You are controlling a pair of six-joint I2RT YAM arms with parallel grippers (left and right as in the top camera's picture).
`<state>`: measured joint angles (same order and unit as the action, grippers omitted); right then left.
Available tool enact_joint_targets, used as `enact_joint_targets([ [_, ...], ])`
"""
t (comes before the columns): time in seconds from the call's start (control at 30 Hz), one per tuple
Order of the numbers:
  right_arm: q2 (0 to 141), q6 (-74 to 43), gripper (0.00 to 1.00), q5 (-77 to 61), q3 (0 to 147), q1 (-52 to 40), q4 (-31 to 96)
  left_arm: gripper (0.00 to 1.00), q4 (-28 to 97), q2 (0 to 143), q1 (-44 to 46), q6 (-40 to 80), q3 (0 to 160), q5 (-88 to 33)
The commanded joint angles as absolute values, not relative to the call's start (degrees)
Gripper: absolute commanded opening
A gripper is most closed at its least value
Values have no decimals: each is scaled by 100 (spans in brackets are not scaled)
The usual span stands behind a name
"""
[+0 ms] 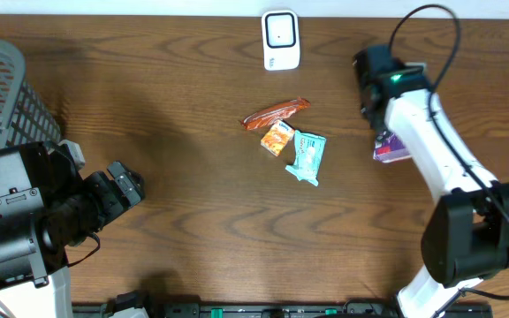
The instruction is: Scan the item barcode
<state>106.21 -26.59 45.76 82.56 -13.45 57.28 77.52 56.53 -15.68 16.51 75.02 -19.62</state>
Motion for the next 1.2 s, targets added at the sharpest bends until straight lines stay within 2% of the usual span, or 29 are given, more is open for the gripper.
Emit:
enact_joint_targets([
  [0.0, 10849, -2965, 1, 5854, 7679, -1551, 5428, 98, 7756, 5649, -1566, 1660, 7524, -2034],
  [0.2, 10897, -2718, 1, 5520, 7561, -2198, 5214, 98, 7756, 5649, -1566, 1660, 7524, -2034],
  [0.23, 10897, -2449, 3, 5319, 7564, -2464, 5046, 98, 7756, 5649, -1566, 1660, 7524, -2032],
  [0.3, 10897, -2307, 15, 4915, 7566, -2729, 4932, 98, 7756, 5649, -1566, 1660, 7524, -2034],
  [0.4, 10897, -2307, 17, 3835, 7566, -3159, 4624, 98, 7756, 5649, -1566, 1660, 7524, -2034],
  [0.47, 10897, -2311, 33, 3669, 7618, -3306, 4532, 98, 7756, 5649, -1566, 1660, 7524, -2034],
  [0.5, 10897, -2307, 47, 3568, 7769, -3400, 4532, 98, 7756, 5649, -1566, 1660, 7524, -2032],
  [0.57, 10886, -2307, 58, 3476, 8134, -3428, 4792, 98, 7756, 5649, -1566, 1660, 7524, -2034],
  [0.6, 10886, -2307, 60, 3452, 8270, -3426, 4901, 98, 7756, 5649, -1566, 1660, 7524, -2032],
  [0.83, 10884, -1994, 72, 2617, 10141, -2919, 6160, 98, 7756, 5649, -1566, 1660, 7524, -2034],
  [1.0, 10884, -1035, 75, 886, 10785, -2032, 6587, 98, 7756, 5649, -1566, 1660, 7524, -2032],
  [1.1, 10906, -392, 85, -530, 10724, -1323, 6779, 98, 7756, 5649, -1566, 1660, 7524, -2032],
  [1.17, 10914, 132, 86, -1441, 10571, -919, 6901, 98, 7756, 5649, -1566, 1660, 7524, -2034],
])
